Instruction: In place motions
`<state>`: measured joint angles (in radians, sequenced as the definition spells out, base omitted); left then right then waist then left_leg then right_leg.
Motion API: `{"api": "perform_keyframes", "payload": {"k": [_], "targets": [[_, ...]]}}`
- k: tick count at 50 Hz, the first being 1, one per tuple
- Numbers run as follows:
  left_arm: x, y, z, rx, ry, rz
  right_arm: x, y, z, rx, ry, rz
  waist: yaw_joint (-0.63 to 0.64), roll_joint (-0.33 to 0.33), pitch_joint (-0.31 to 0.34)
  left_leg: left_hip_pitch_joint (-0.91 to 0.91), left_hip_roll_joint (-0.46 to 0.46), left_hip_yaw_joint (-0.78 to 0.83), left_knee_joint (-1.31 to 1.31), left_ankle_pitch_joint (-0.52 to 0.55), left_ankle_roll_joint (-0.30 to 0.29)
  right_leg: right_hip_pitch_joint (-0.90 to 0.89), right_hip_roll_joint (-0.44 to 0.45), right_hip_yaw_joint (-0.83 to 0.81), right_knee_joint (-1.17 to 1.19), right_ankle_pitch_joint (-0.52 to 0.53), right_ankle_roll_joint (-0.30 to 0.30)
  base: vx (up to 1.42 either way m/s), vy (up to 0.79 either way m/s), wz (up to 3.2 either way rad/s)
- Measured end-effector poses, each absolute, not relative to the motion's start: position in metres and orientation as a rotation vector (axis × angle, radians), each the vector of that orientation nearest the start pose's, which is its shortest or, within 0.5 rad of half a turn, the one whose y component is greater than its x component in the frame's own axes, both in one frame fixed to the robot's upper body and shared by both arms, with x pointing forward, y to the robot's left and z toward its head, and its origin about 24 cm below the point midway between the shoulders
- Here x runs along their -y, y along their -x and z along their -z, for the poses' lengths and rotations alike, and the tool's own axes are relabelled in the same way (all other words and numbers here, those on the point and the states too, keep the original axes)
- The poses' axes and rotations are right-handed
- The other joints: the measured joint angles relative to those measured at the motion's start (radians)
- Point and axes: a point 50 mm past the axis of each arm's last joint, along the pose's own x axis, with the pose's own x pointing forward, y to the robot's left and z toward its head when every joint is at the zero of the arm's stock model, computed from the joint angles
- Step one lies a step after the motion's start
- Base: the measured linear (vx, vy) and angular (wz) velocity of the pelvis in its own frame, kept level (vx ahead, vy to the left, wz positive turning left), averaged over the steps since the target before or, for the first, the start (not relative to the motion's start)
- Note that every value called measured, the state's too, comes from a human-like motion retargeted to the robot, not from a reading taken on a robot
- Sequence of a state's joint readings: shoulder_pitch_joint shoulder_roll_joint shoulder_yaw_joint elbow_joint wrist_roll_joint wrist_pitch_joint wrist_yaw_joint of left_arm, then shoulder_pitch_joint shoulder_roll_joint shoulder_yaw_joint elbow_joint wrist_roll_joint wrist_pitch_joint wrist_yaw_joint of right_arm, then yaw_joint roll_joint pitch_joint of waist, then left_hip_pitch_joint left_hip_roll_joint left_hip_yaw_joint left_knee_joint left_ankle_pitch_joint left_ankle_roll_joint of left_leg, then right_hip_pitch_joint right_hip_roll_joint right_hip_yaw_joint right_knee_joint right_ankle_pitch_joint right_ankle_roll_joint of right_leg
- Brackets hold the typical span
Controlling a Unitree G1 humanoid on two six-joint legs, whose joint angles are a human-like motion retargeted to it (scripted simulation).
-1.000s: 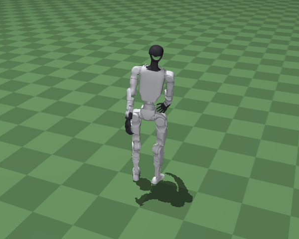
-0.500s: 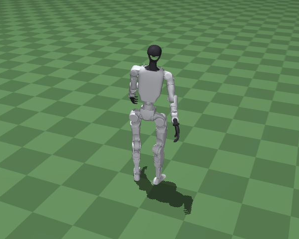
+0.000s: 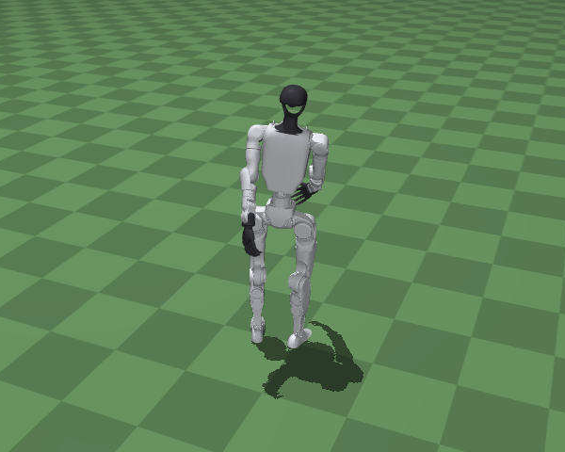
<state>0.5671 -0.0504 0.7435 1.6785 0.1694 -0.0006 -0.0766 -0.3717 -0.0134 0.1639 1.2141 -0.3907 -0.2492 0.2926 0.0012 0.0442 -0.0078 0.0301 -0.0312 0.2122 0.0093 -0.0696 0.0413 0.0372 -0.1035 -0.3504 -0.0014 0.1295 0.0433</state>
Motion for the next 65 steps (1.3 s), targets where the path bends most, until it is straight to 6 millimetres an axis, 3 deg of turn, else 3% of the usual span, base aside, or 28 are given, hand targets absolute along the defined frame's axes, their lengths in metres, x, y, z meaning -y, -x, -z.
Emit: {"api": "perform_keyframes", "payload": {"k": [4, 8, 11, 15, 19, 22, 25, 27, 31, 35, 38, 42, 46, 50, 53, 56, 59, 62, 65], "targets": [[-0.085, 0.227, 0.109, -2.102, 0.698, -0.686, 0.099, -0.230, 0.104, -0.622, 0.456, -0.723, -0.016, -0.003, -0.006, -0.006, 0.002, 0.000, -0.001, 0.002, 0.000, -0.005, 0.003, 0.000, -0.001, 0.000, 0.000, 0.00, 0.00, 0.00], [-0.098, 0.188, 0.134, -1.959, 0.698, -0.670, 0.125, -0.189, 0.132, -0.783, 0.523, -0.720, -0.017, -0.007, -0.014, -0.010, 0.002, 0.004, -0.004, 0.006, 0.001, -0.011, 0.004, 0.003, -0.003, 0.003, 0.000, 0.00, 0.00, 0.00], [-0.119, 0.130, 0.160, -1.779, 0.633, -0.667, 0.157, -0.135, 0.158, -1.008, 0.562, -0.670, -0.010, -0.011, -0.014, -0.015, 0.001, 0.003, -0.003, 0.008, 0.003, -0.008, 0.004, 0.001, -0.009, 0.006, -0.001, 0.00, 0.00, 0.00], [-0.152, 0.035, 0.181, -1.510, 0.527, -0.641, 0.205, -0.037, 0.175, -1.405, 0.584, -0.525, -0.015, -0.021, -0.014, -0.023, -0.004, -0.015, 0.001, 0.015, 0.004, 0.004, -0.003, -0.018, -0.016, 0.007, 0.002, -0.01, 0.00, 0.18], [-0.181, -0.065, 0.176, -1.188, 0.445, -0.430, 0.240, 0.063, 0.163, -1.785, 0.529, -0.309, -0.022, -0.038, -0.007, -0.035, -0.012, -0.033, 0.009, 0.022, 0.006, 0.018, -0.013, -0.039, -0.022, 0.006, 0.005, -0.01, -0.04, 0.25], [-0.195, -0.133, 0.157, -0.988, 0.351, -0.257, 0.256, 0.118, 0.145, -1.944, 0.482, -0.142, -0.023, -0.045, 0.005, -0.042, -0.013, -0.036, 0.014, 0.026, 0.006, 0.020, -0.019, -0.041, -0.024, 0.007, 0.008, -0.01, -0.02, 0.05], [-0.207, -0.183, 0.134, -0.829, 0.229, -0.182, 0.265, 0.154, 0.130, -2.015, 0.458, -0.006, -0.019, -0.046, 0.008, -0.048, -0.010, -0.024, 0.016, 0.026, 0.006, 0.009, -0.022, -0.027, -0.022, 0.009, 0.010, -0.04, 0.00, -0.15], [-0.211, -0.205, 0.120, -0.750, 0.162, -0.169, 0.268, 0.169, 0.122, -2.041, 0.442, 0.066, -0.014, -0.043, 0.010, -0.052, -0.008, -0.016, 0.018, 0.025, 0.005, 0.002, -0.022, -0.021, -0.021, 0.010, 0.010, -0.06, 0.01, -0.20], [-0.213, -0.223, 0.108, -0.684, 0.096, -0.162, 0.269, 0.176, 0.118, -2.065, 0.429, 0.134, -0.007, -0.035, 0.017, -0.054, -0.005, -0.006, 0.020, 0.024, 0.005, -0.005, -0.022, -0.015, -0.018, 0.012, 0.009, -0.01, 0.00, -0.04], [-0.208, -0.205, 0.122, -0.770, 0.101, -0.152, 0.262, 0.152, 0.131, -2.026, 0.448, 0.074, 0.000, -0.022, 0.015, -0.052, -0.005, -0.006, 0.018, 0.024, 0.006, -0.005, -0.018, -0.011, -0.018, 0.011, 0.007, 0.00, 0.00, 0.00], [-0.198, -0.165, 0.145, -0.938, 0.126, -0.131, 0.250, 0.113, 0.148, -1.937, 0.477, -0.058, 0.011, -0.012, 0.011, -0.047, -0.007, -0.013, 0.014, 0.026, 0.006, -0.002, -0.018, -0.016, -0.019, 0.012, 0.006, 0.00, 0.04, 0.08], [-0.185, -0.078, 0.174, -1.267, 0.150, -0.130, 0.225, 0.039, 0.169, -1.752, 0.535, -0.324, 0.023, -0.007, 0.003, -0.029, -0.014, -0.022, 0.005, 0.027, 0.006, 0.010, -0.020, -0.028, -0.020, 0.012, 0.003, 0.03, 0.02, 0.13], [-0.170, 0.028, 0.180, -1.602, 0.176, -0.249, 0.189, -0.062, 0.175, -1.408, 0.667, -0.597, 0.022, -0.004, 0.003, -0.012, -0.013, -0.014, 0.002, 0.023, 0.004, 0.017, -0.018, -0.021, -0.015, 0.010, 0.002, 0.04, -0.01, -0.14], [-0.138, 0.119, 0.163, -1.837, 0.326, -0.415, 0.141, -0.153, 0.155, -1.027, 0.693, -0.763, 0.005, 0.001, 0.008, 0.003, -0.011, -0.001, -0.002, 0.016, 0.002, 0.014, -0.011, -0.009, -0.012, 0.012, -0.001, 0.02, 0.00, -0.12], [-0.117, 0.167, 0.145, -1.938, 0.452, -0.461, 0.110, -0.194, 0.132, -0.816, 0.619, -0.796, 0.009, 0.006, 0.007, 0.008, -0.005, 0.014, -0.005, 0.011, 0.001, 0.006, -0.004, 0.006, -0.010, 0.014, -0.002, 0.03, 0.00, -0.25], [-0.105, 0.199, 0.128, -2.030, 0.516, -0.480, 0.090, -0.218, 0.112, -0.670, 0.540, -0.799, 0.011, 0.005, 0.006, 0.010, -0.002, 0.019, -0.006, 0.009, -0.001, 0.001, -0.001, 0.012, -0.008, 0.014, -0.002, 0.01, 0.00, -0.06], [-0.102, 0.213, 0.120, -2.082, 0.534, -0.503, 0.084, -0.225, 0.105, -0.612, 0.509, -0.795, 0.007, 0.001, 0.005, 0.008, 0.000, 0.015, -0.006, 0.009, -0.002, 0.001, 0.000, 0.008, -0.007, 0.012, -0.001, 0.00, 0.00, 0.00], [-0.109, 0.205, 0.125, -2.058, 0.522, -0.529, 0.092, -0.215, 0.113, -0.652, 0.525, -0.797, -0.001, -0.004, 0.000, 0.004, 0.000, 0.008, -0.006, 0.012, -0.003, 0.002, 0.000, 0.001, -0.008, 0.010, -0.001, 0.00, 0.00, 0.00], [-0.122, 0.176, 0.141, -1.956, 0.493, -0.525, 0.113, -0.186, 0.133, -0.786, 0.564, -0.789, -0.005, -0.009, -0.005, -0.001, 0.000, 0.004, -0.005, 0.014, -0.003, 0.002, 0.000, -0.005, -0.009, 0.009, 0.000, 0.00, 0.00, 0.00]]}}
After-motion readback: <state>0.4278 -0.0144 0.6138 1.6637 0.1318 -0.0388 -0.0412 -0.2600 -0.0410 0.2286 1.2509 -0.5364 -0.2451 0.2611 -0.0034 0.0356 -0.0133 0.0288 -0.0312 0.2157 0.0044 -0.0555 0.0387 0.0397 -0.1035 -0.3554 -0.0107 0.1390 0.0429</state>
